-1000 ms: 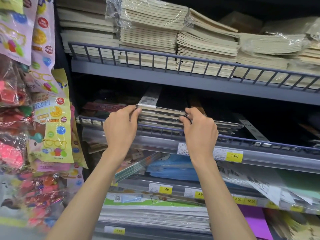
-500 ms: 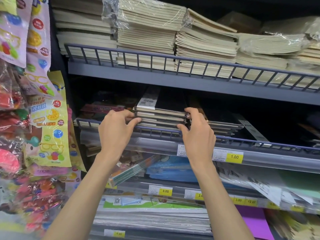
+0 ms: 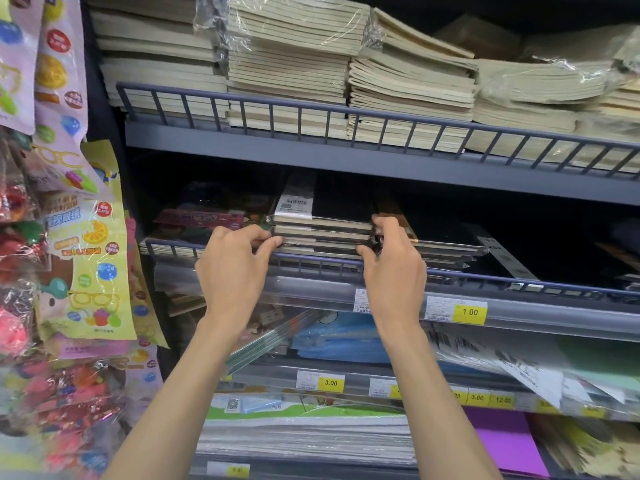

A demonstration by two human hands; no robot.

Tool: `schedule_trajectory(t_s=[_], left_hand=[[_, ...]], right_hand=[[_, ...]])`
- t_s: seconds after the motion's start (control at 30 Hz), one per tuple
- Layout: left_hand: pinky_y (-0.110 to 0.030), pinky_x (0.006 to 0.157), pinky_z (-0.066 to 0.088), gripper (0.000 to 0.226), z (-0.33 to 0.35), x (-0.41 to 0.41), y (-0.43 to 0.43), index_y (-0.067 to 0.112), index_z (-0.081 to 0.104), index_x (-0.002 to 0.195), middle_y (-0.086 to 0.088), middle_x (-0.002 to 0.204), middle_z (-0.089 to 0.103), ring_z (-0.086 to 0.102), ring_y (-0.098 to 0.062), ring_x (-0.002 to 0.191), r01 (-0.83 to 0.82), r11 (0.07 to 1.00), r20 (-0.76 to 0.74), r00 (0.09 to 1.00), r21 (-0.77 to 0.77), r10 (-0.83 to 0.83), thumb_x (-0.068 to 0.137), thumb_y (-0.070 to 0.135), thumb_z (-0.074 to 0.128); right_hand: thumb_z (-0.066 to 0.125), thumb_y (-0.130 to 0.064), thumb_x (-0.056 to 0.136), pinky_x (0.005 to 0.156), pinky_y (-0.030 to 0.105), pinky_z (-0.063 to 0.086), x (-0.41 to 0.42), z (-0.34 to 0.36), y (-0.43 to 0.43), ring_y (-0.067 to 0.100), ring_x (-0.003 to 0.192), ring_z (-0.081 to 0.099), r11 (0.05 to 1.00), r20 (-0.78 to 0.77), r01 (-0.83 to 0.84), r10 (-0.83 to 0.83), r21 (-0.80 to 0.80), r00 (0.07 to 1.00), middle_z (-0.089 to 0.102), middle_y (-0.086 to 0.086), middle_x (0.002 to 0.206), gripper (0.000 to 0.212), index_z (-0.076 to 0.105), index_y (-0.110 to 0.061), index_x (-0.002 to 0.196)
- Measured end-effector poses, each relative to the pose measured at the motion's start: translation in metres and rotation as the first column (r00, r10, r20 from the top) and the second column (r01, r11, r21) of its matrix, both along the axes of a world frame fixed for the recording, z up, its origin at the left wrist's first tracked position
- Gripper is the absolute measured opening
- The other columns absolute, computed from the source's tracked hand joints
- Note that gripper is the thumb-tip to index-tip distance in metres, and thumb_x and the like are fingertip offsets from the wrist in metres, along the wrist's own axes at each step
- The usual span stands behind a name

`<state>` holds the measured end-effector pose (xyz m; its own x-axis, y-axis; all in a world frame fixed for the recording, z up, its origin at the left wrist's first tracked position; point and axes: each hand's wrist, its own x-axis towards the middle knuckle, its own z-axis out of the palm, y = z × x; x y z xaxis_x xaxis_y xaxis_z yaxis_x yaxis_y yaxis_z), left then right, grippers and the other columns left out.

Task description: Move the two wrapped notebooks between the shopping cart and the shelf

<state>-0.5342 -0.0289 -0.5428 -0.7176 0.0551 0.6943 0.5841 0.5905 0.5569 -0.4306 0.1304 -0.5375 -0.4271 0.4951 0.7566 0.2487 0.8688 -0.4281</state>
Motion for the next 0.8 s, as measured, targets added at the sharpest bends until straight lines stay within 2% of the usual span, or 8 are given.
schedule_trajectory(t_s=[0.1, 0.2, 0.5, 0.67, 0.8], left_hand=[[-0.032, 0.064, 0.038, 0.022, 0.001, 0.0, -0.001, 0.019, 0.079, 0.096, 0.002, 0.076, 0.063, 0.061, -0.026, 0.095, 0.01, 1.0, -0.005, 1.0, 0.003, -0.01, 0.089, 0.039, 0.072], [-0.031, 0.061, 0.036, 0.022, 0.0, -0.002, -0.001, 0.02, 0.079, 0.095, -0.003, 0.08, 0.071, 0.063, -0.026, 0.091, -0.009, 1.0, -0.032, 0.999, -0.007, 0.008, 0.089, 0.04, 0.071], [-0.027, 0.059, 0.033, 0.02, -0.001, -0.001, -0.005, 0.018, 0.08, 0.094, -0.004, 0.081, 0.075, 0.068, -0.026, 0.083, -0.016, 0.998, -0.088, 0.996, -0.059, 0.011, 0.089, 0.037, 0.072], [-0.03, 0.064, 0.039, 0.029, -0.003, 0.002, -0.009, 0.02, 0.077, 0.105, -0.003, 0.092, 0.075, 0.063, -0.025, 0.098, 0.054, 0.994, -0.021, 0.998, -0.091, -0.056, 0.095, 0.043, 0.063], [-0.034, 0.068, 0.041, 0.034, -0.006, 0.01, -0.017, 0.022, 0.071, 0.119, -0.002, 0.102, 0.072, 0.06, -0.023, 0.11, 0.098, 0.988, -0.014, 0.995, -0.123, -0.1, 0.098, 0.044, 0.055]], right_hand=[[0.075, -0.013, 0.089, 0.067, 0.034, 0.056, 0.0, 0.0, -0.001, 0.022, 0.076, 0.069, 1.0, -0.001, 0.001, -0.001, -0.006, 1.0, 0.07, 0.001, 0.112, 0.037, 0.06, -0.012, 0.123], [0.075, -0.014, 0.088, 0.067, 0.03, 0.054, 0.0, 0.0, -0.003, 0.022, 0.081, 0.071, 1.0, 0.001, 0.009, -0.009, 0.012, 1.0, 0.071, 0.001, 0.112, 0.038, 0.06, -0.012, 0.123], [0.074, -0.017, 0.09, 0.062, 0.034, 0.055, 0.003, 0.002, 0.001, 0.025, 0.078, 0.07, 0.999, 0.031, -0.016, 0.015, 0.029, 0.999, 0.069, 0.002, 0.109, 0.037, 0.06, -0.013, 0.124], [0.067, -0.028, 0.095, 0.07, 0.034, 0.054, 0.009, 0.0, 0.001, 0.02, 0.078, 0.067, 0.997, 0.036, -0.083, 0.083, -0.007, 0.996, 0.069, -0.001, 0.115, 0.044, 0.054, -0.018, 0.137], [0.059, -0.032, 0.099, 0.071, 0.034, 0.054, 0.02, 0.001, 0.004, 0.017, 0.092, 0.065, 0.996, 0.118, -0.088, 0.084, 0.027, 0.989, 0.066, -0.004, 0.12, 0.053, 0.043, -0.023, 0.148]])
